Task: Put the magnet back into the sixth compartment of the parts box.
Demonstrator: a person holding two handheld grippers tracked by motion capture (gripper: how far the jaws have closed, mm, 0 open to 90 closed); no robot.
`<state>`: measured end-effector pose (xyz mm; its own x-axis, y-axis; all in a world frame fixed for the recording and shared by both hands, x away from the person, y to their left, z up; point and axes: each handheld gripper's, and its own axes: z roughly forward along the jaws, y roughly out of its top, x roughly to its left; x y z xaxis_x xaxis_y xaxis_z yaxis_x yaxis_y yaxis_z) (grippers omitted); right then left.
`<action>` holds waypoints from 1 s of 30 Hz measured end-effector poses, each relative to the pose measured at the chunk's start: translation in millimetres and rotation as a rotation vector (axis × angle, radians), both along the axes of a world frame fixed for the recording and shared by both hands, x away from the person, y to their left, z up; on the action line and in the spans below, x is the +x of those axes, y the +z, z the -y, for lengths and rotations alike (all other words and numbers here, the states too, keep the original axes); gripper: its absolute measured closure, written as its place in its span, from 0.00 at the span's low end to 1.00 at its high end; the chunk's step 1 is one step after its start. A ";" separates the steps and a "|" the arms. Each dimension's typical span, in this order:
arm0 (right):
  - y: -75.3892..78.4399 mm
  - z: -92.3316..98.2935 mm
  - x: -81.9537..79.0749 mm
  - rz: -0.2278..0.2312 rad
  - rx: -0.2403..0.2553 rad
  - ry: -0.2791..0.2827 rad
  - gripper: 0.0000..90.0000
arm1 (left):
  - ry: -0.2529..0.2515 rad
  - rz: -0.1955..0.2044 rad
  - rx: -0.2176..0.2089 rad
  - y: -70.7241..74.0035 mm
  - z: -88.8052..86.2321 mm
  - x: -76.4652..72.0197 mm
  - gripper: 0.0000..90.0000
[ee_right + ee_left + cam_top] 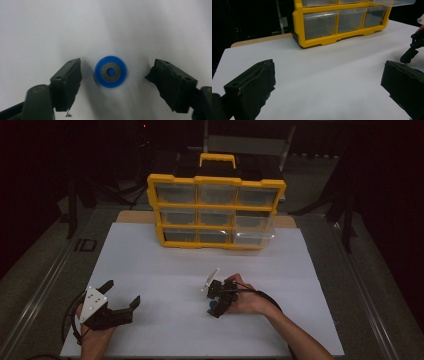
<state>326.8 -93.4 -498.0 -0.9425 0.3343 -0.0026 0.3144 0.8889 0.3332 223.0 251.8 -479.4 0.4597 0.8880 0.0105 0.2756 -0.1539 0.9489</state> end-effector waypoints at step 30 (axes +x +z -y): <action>5.7 -6.2 -3.7 -0.026 -0.032 0.019 0.70 | 0.000 0.001 0.000 0.2 0.2 -0.1 0.00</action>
